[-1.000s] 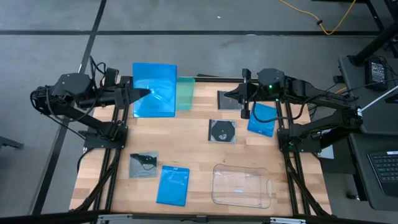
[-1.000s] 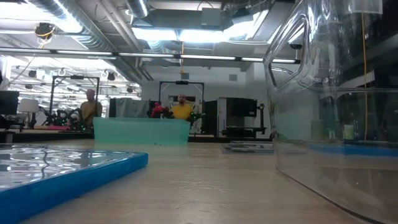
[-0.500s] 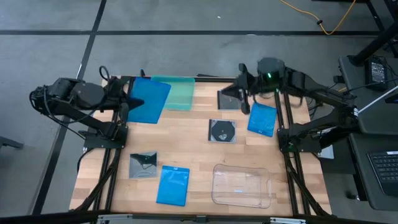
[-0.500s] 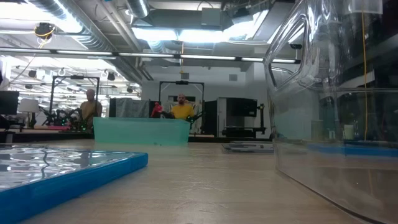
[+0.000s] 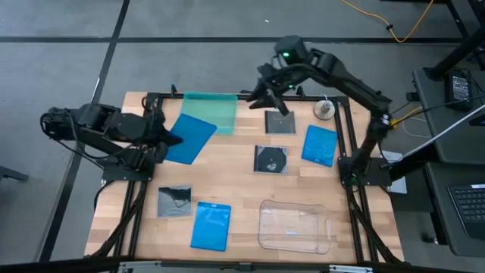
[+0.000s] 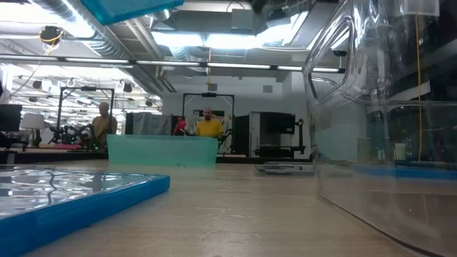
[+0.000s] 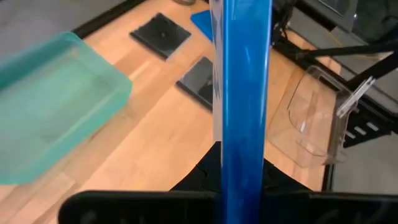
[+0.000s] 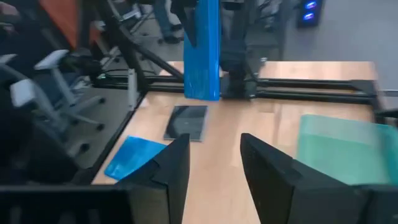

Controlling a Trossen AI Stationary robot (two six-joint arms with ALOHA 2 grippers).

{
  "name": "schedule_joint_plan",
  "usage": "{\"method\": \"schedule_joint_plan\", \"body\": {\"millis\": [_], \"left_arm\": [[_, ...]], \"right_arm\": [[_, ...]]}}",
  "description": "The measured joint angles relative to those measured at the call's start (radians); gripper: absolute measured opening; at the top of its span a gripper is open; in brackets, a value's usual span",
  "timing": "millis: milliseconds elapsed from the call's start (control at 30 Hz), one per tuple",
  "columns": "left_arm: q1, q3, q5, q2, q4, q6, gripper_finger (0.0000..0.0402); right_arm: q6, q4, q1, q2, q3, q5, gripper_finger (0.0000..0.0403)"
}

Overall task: Pick & place jewel cases by type
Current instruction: Put the top left dark blue CD case into the light blue bin

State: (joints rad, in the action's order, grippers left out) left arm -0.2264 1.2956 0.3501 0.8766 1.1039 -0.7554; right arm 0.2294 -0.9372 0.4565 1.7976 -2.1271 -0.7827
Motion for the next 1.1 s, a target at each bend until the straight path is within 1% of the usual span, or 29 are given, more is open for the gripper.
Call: {"method": "schedule_joint_plan", "body": {"millis": [200, 267, 400, 500, 600, 700, 800, 1000, 1100], "left_arm": [[0.003, -0.046, -0.013, 0.028, -0.037, 0.012, 0.0006], [0.019, -0.047, -0.015, 0.043, -0.037, 0.022, 0.0006], [0.075, -0.047, -0.061, 0.068, -0.039, 0.053, 0.0007], [0.128, -0.048, -0.12, 0.094, -0.048, 0.104, 0.0007], [0.181, -0.048, -0.188, 0.12, -0.101, 0.164, 0.0006], [0.231, -0.048, -0.246, 0.152, -0.15, 0.213, 0.0008], [0.277, -0.048, -0.305, 0.18, -0.161, 0.261, 0.0006], [0.329, -0.048, -0.393, 0.226, -0.241, 0.304, 0.0009], [0.346, -0.048, -0.417, 0.235, -0.281, 0.31, 0.0006]], "right_arm": [[0.0, -0.01, -0.009, 0.158, -0.115, -0.083, 0.0147], [-0.001, -0.004, -0.022, 0.197, -0.133, -0.102, 0.0147], [-0.001, 0.023, -0.056, 0.246, -0.141, -0.138, 0.0147], [-0.006, 0.063, -0.082, 0.271, -0.141, -0.139, 0.0147], [-0.02, 0.11, -0.1, 0.291, -0.141, -0.147, 0.0147], [-0.041, 0.132, -0.109, 0.306, -0.141, -0.165, 0.0147], [-0.044, 0.12, -0.112, 0.31, -0.141, -0.165, 0.0147], [-0.039, 0.131, -0.115, 0.309, -0.141, -0.162, 0.0147], [-0.039, 0.13, -0.114, 0.307, -0.141, -0.166, 0.0147]]}}
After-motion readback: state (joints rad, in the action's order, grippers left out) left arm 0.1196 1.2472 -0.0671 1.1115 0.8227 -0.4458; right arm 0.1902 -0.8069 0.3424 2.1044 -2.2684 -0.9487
